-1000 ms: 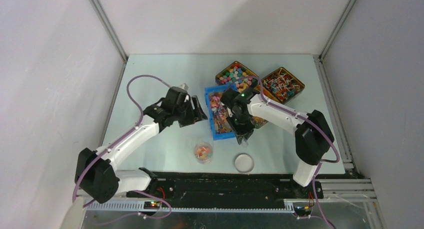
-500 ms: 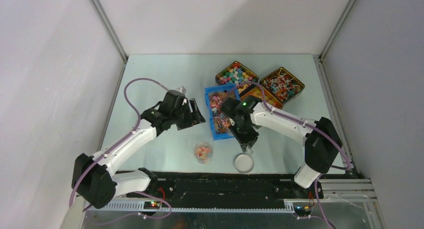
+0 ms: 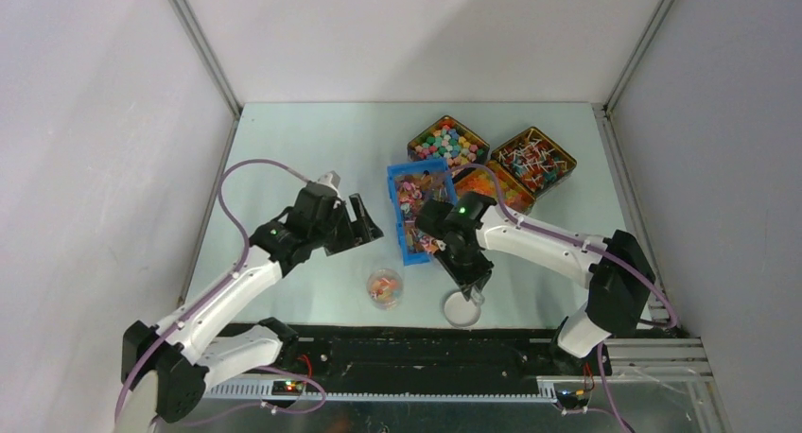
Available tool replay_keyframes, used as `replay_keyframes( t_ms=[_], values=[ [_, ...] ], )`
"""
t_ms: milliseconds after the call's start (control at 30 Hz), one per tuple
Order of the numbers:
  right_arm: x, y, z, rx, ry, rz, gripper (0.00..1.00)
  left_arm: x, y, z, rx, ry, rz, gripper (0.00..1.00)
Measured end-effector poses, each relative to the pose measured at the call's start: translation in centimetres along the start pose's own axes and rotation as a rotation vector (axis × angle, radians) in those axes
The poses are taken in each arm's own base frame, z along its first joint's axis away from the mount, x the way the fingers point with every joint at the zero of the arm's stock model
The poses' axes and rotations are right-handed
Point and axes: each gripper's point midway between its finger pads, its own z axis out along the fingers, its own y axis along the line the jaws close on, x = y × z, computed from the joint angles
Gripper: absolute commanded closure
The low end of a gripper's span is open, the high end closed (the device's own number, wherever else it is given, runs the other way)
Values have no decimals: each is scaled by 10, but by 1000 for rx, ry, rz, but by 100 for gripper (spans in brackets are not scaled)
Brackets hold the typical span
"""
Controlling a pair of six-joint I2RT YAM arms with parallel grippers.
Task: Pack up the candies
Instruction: Scoop the fake candies from the storage box.
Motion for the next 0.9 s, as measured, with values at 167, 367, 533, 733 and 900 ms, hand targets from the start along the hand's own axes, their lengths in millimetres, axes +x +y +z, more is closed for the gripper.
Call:
replay_keyframes(
  t_ms=[167, 367, 533, 733, 900],
  values=[
    [1, -4, -3, 17, -11, 8, 100, 3, 4, -6, 9, -17, 1, 15],
    [2, -6, -4, 26, -14, 13, 100, 12, 13, -6, 2, -10, 0, 13],
    [2, -6, -4, 27, -16, 13, 100, 12, 13, -9, 5, -13, 1, 12],
    [2, -6, -4, 27, -16, 13, 100, 13, 13, -9, 6, -14, 1, 12],
    [3, -6, -8, 19, -28, 13, 100, 20, 21, -6, -11, 3, -7, 12]
  ],
)
